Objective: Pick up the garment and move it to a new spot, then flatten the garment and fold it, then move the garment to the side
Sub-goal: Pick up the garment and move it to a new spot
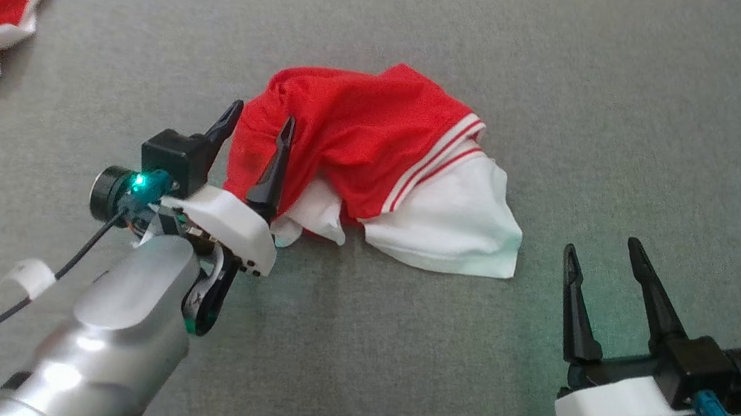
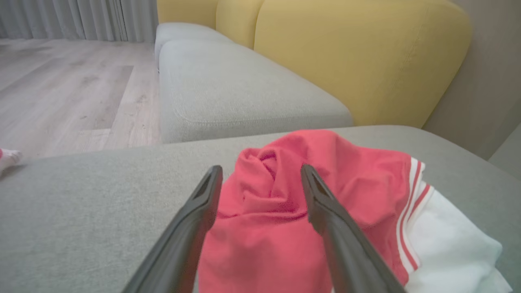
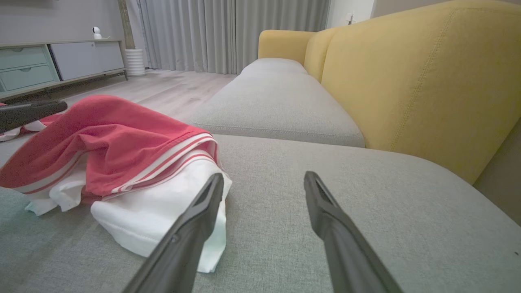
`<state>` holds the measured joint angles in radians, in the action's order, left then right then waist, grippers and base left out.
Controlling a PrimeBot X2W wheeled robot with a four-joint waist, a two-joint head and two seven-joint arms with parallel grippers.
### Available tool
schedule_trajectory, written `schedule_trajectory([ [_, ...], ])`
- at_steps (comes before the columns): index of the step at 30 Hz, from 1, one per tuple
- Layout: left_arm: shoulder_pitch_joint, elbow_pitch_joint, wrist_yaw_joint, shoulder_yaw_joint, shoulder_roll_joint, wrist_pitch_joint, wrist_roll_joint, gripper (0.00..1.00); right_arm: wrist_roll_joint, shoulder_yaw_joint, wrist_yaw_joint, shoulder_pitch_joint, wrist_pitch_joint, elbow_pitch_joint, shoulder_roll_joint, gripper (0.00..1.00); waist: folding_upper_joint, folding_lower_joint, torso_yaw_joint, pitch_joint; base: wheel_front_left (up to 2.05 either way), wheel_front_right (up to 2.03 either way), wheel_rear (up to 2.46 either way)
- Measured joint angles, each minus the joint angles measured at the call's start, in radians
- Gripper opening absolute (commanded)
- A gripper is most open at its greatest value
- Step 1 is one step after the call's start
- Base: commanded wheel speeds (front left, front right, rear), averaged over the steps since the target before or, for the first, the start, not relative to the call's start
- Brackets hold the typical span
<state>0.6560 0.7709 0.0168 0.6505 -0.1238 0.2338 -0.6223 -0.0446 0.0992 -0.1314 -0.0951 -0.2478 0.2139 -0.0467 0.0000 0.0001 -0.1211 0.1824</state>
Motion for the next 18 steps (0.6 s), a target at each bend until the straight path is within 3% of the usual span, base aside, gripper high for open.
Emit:
schedule_trajectory([
  [8,-0.090,-0.103,-0.003,-0.038,-0.010,0.018,0.026,1.00,-0.007,-0.021,0.000,0.011,0.001,0.014,0.000,1.00,0.0000,-0.0002,0.043,-0.097,0.00,0.00,0.00],
  [18,-0.444,-0.339,0.081,-0.143,-0.083,0.018,0.069,1.00,-0.007,-0.044,0.000,0.120,0.010,0.007,0.000,1.00,0.0000,-0.0003,0.102,-0.195,0.00,0.00,0.00],
])
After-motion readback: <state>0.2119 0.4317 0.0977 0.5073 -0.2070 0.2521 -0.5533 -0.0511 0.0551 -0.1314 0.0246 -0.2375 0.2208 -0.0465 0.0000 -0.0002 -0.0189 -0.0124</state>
